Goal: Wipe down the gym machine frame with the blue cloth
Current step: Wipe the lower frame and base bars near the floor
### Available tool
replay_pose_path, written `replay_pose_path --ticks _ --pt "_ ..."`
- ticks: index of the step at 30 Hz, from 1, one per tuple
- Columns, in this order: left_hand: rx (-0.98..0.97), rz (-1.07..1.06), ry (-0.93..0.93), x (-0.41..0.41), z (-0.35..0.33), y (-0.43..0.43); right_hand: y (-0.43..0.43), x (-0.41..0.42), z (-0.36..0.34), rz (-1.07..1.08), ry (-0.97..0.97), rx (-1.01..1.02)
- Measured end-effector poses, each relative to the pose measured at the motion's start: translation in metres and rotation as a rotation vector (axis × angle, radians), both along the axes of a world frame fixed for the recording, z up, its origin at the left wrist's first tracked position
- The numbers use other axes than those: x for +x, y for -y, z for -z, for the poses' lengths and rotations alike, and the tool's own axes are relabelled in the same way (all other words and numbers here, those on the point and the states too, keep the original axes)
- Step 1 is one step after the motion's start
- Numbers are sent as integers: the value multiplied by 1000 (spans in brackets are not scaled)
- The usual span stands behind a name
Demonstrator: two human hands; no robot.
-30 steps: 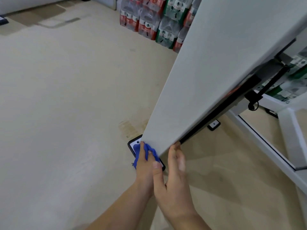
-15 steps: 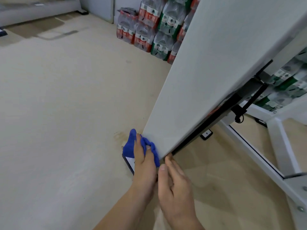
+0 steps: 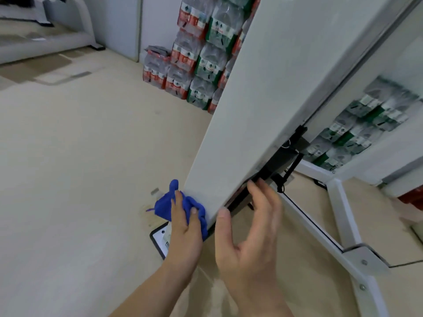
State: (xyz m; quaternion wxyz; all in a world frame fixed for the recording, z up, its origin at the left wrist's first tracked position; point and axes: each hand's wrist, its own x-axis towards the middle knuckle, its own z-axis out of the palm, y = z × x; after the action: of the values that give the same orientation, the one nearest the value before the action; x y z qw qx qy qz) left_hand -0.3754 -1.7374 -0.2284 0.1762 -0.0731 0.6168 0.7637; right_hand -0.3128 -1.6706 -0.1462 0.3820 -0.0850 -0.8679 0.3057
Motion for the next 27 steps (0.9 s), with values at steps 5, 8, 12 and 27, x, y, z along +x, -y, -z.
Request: replay_pose_path --ticks 5,8,12,27 --pt "61 105 -135 8 -57 6 3 -7 -23 -77 -24 -8" --pt "69 132 -279 12 -71 12 -2 0 -37 -145 -35 103" --pt "-73 155 -295 8 -72 22 -13 7 -63 -156 -42 158" --pt "-340 110 -775 -14 -127 7 -31 -37 -128 -63 -306 372"
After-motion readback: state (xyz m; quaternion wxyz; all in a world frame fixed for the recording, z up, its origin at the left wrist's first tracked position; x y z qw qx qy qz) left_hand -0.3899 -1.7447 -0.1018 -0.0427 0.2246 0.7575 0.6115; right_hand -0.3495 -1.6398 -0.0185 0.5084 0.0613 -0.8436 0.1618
